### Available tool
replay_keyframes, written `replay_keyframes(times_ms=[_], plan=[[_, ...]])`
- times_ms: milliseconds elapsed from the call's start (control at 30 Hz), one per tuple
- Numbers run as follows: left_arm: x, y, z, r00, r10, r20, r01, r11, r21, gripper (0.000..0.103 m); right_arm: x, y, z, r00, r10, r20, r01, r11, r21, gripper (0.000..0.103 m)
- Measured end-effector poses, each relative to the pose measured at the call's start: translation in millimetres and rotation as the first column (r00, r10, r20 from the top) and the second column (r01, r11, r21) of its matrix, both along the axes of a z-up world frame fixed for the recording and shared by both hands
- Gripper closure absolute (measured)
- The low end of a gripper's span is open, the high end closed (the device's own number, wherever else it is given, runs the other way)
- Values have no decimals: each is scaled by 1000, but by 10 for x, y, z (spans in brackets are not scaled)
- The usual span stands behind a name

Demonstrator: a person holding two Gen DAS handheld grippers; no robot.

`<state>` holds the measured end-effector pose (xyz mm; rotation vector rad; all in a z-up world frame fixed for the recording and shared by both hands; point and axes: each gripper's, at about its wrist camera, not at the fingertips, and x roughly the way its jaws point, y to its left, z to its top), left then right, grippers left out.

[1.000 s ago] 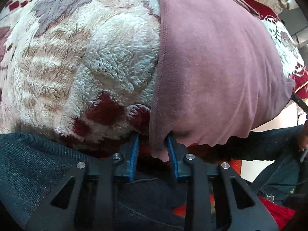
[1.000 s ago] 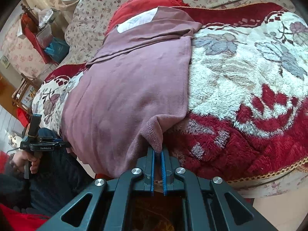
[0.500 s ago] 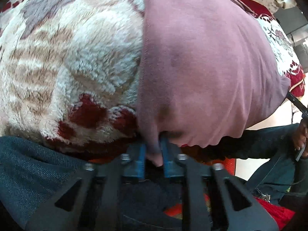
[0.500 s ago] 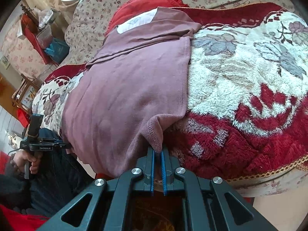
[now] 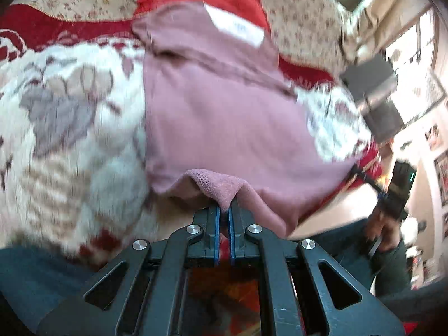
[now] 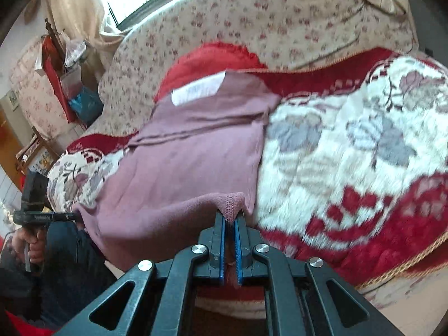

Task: Fold small clothes
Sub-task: 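Lift the hem with both grippers and fold it toward the collar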

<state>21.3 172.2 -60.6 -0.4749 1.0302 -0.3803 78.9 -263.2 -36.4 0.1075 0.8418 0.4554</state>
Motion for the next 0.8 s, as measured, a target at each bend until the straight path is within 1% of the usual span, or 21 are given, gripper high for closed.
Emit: replay_keyframes(times_ms=[67,133,167,300,467,567,633,700,800], plan=[[67,40,61,999,32,38,-30,999,-43,100,48,20,31,1000,2,-2,-2,1000,-10,98],[130,103,94,997,61,56,-56,994,-91,100,116,64,62,1000,-1,-8,0,999,-33,98],[180,182,155,996,71,59,-65,993,-103,100,149,78,83,1000,2,-9,-3,999,-36,98],[339,215,362,989,124,86,-112,985,-128,100,310,93,190,1000,18,0,-18,1000,-25,98],[617,303,685,980,169,108,-157,982,-108,100,621,140,418,1000,20,18,-19,1000,-19,98],[802,401,858,969,222,107,-210,971,-116,100,877,191,557,999,24,31,-24,999,-25,98],[938,450,959,963,241,119,-229,968,-103,100,1095,206,613,1000,6,29,-5,1000,-13,98],[1138,500,1043,959,255,124,-242,964,-109,100,1351,209,627,1000,-29,11,29,999,15,98],[1419,511,1055,951,274,143,-266,961,-69,100,1688,262,641,998,-61,2,61,997,43,98]])
